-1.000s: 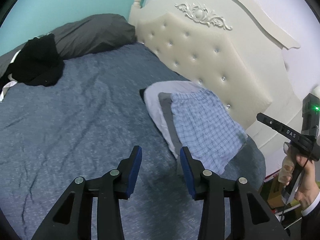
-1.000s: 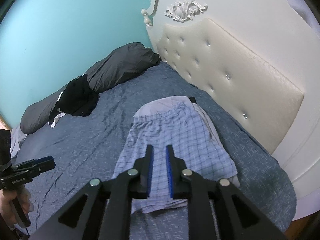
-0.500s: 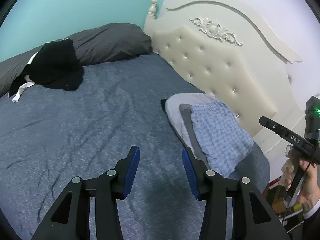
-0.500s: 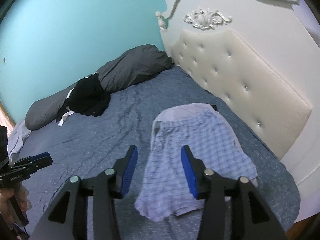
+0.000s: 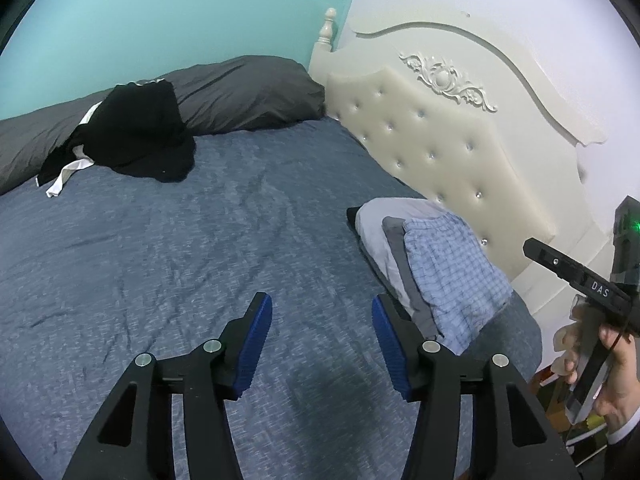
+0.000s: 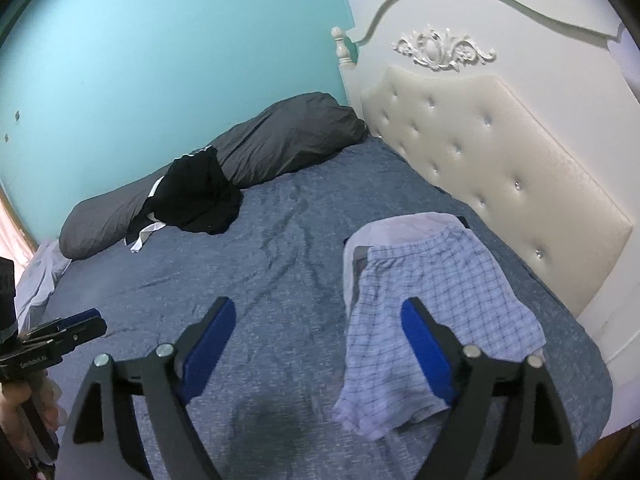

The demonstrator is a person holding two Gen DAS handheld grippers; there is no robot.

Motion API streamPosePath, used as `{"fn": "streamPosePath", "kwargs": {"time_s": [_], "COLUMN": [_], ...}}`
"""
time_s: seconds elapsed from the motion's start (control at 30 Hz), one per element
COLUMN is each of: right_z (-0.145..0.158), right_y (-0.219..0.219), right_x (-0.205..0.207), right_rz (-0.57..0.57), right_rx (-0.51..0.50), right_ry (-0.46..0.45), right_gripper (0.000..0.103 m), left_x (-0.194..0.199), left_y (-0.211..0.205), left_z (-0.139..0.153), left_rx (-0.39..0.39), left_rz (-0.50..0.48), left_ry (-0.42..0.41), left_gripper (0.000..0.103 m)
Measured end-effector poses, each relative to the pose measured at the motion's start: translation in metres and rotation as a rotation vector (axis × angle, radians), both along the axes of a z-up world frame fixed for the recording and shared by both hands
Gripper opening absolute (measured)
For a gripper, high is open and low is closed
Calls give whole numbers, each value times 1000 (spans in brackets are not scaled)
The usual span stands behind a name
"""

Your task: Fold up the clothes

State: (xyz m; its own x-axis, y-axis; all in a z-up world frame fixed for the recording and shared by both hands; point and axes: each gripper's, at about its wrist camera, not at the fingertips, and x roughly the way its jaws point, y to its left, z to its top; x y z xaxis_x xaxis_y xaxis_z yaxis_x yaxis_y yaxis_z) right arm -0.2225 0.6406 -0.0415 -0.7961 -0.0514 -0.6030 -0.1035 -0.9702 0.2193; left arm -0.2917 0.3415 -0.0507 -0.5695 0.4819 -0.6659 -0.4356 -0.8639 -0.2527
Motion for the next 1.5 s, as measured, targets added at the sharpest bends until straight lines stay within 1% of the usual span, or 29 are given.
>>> {"fn": "streamPosePath", "kwargs": {"time_s": [0.2,0.27,0.33,0.53,0.6,0.7,0.87,0.93,0.97,1.0,1.2,1.5], "right_z": [8,11,13,17,17,21,28,30,32,33,40,42], "right_y": [-30,-41,-52,-77,-85,-97,-111,-117,-120,-122,-138,-148], "right_x": [12,17,22,43,49,60,80,87,91,94,115,140], "right_rz": [23,25,25,7,8,5,-11,-17,-17,-16,-21,-55], "right_rx": [-2,1,2,4,10,33,27,17,13,10,1,13], "right_ry": [5,5,6,8,0,7,18,21,22,23,40,22], "right_gripper": [96,98,98,101,101,102,103,103,103,103,103,103], "left_x": [14,19,25,43,48,56,69,76,79,82,99,125], "left_y": [-19,-26,-32,-52,-58,-68,-83,-88,-91,-93,-101,-105], "left_z": [5,7,8,11,11,12,15,16,17,18,24,32], "left_rx": [5,6,6,8,10,14,19,22,25,27,31,11], "left_rz": [7,10,12,22,24,32,43,45,47,50,45,20], "left_ry": [8,11,14,23,25,24,26,29,32,37,33,60], "left_gripper": [62,64,65,74,79,84,87,94,101,103,103,103]}}
